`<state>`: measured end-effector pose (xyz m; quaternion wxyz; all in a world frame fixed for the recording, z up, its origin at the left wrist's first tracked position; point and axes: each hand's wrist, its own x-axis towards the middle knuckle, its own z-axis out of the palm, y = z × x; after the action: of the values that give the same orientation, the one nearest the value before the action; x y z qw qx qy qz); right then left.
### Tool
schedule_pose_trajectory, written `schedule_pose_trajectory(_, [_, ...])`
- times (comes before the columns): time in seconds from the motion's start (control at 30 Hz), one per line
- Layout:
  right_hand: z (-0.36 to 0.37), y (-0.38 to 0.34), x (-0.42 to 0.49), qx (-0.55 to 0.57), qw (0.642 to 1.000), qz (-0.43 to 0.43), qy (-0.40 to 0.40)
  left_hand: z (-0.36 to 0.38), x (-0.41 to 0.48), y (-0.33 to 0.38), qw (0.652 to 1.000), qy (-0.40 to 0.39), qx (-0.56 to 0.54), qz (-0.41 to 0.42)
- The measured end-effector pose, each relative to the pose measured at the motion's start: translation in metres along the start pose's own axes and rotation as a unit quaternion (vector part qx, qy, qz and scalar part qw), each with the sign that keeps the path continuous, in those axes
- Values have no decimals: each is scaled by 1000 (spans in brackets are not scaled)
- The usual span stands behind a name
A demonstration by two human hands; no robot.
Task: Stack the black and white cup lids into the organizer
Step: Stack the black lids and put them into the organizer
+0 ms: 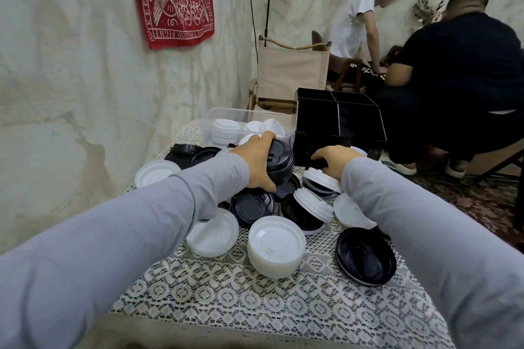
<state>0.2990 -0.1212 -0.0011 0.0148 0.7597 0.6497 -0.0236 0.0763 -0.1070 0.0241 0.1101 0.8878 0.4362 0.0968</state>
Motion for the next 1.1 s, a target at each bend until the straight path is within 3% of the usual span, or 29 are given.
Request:
schedule_pose_trajectory(0.3, [7,1,-3,-63,994,28,80,1,-1,-3,1000,-4,6,-3])
schedule_pose_trajectory(0.67, [-2,8,-19,-55,978,12,199,1,-5,0,1000,-4,11,-5])
schedule_pose_trajectory(0.93, [-12,12,-30,9,969,11,248,-1,-5,0,1000,-4,6,0])
schedule_pose_trajectory(1.1, [-14,13,-34,-11,965,3,263,-3,-5,-1,1000,-2,11,-5])
